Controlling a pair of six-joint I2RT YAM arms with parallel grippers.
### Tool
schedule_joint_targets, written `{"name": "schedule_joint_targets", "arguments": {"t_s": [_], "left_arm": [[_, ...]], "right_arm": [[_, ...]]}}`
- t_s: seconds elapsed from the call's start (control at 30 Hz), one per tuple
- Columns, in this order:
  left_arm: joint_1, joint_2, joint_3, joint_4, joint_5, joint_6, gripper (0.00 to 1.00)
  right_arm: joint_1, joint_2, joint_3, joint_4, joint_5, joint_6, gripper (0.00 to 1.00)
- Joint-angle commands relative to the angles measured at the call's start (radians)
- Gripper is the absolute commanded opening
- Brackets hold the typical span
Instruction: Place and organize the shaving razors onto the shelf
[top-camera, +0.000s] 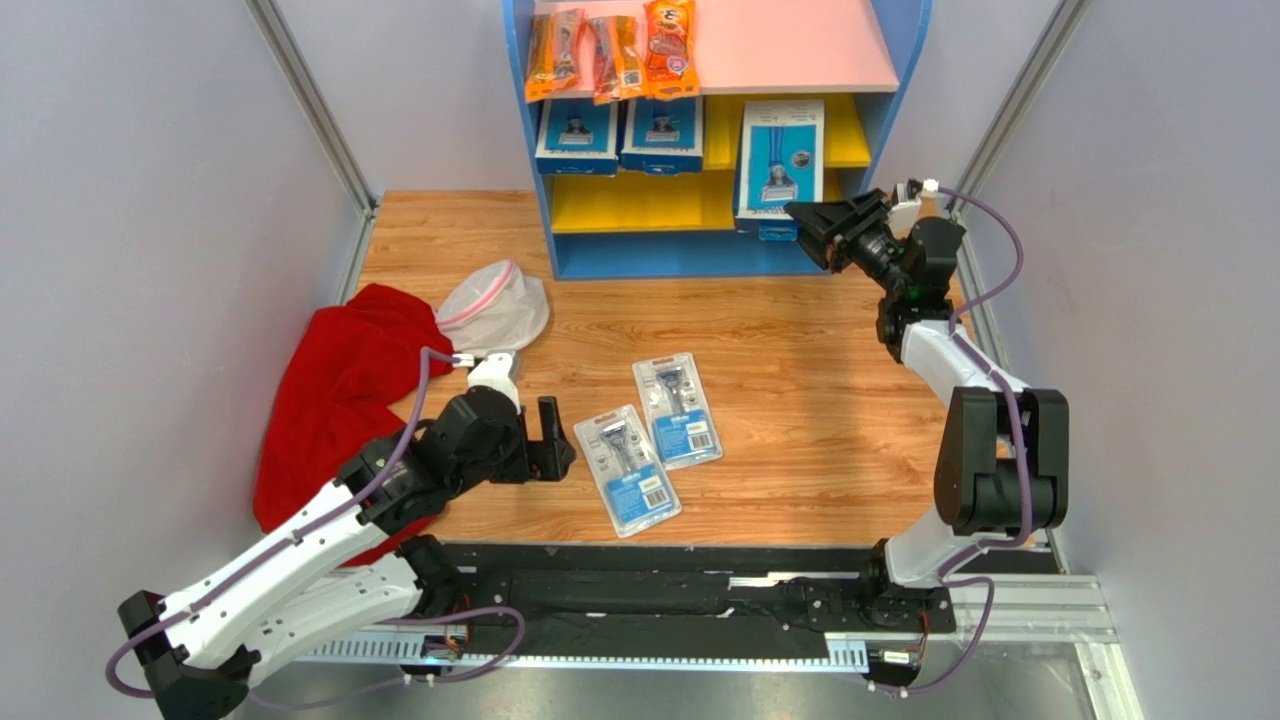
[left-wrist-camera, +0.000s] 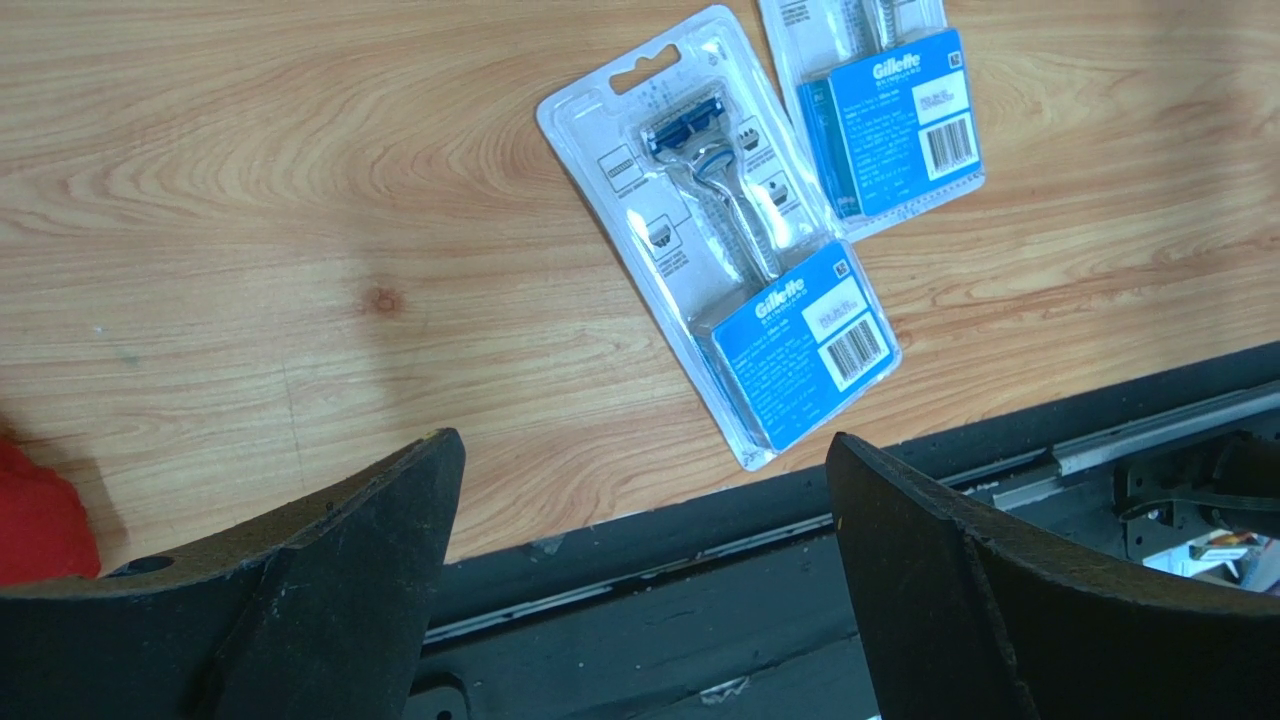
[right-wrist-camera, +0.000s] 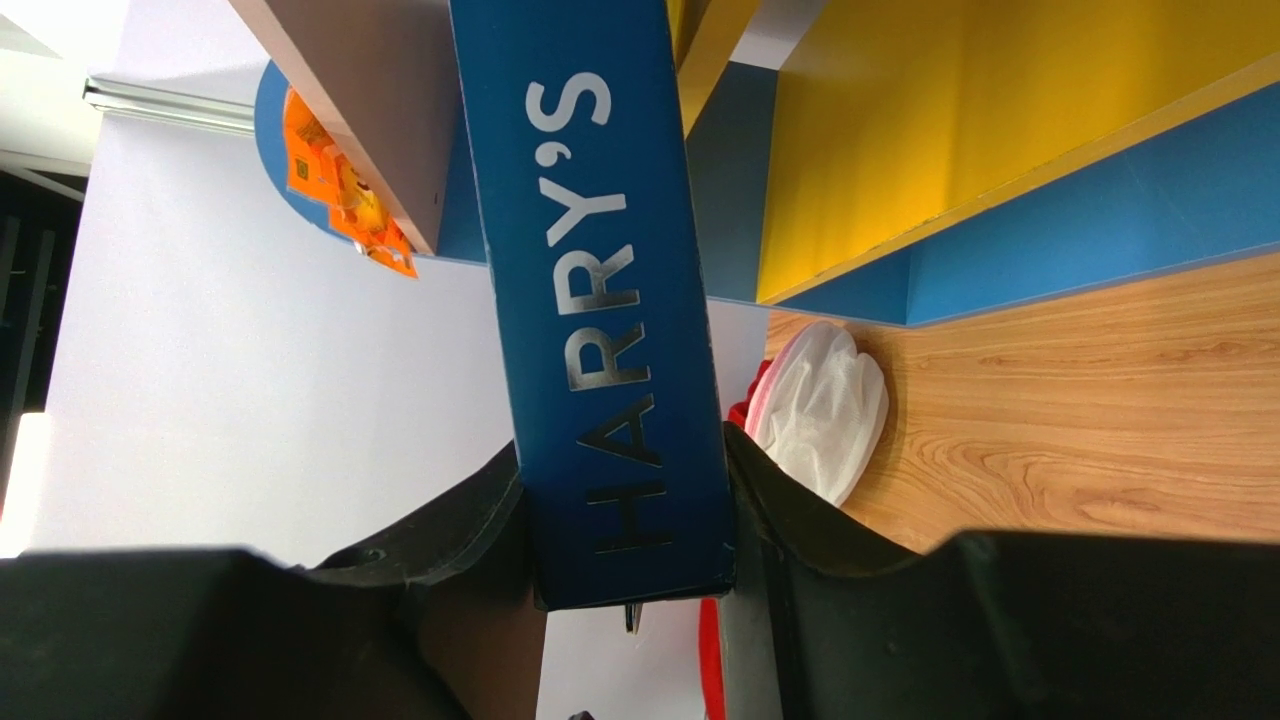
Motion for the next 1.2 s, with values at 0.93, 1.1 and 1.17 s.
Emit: {"name": "schedule_joint_targets", "arguments": {"t_s": [0.93, 1.1, 1.17], "left_arm": [[0.003, -0.052, -0.031, 0.009, 0.034, -0.005, 0.99], [0.003, -0.051, -0.038, 0.02, 0.039, -0.005, 0.99], [0.003, -0.049, -0.045, 0.026, 0.048, -0.005, 0.99]], "right_arm": [[0.095, 0.296, 0.576, -0.277, 0.064, 0.062, 0.04], [0.104, 0.356, 0.727, -0.39, 0.03, 0.038, 0.08], [0.109, 0.375, 0.75, -0.403, 0.026, 0.038, 0.11]]}}
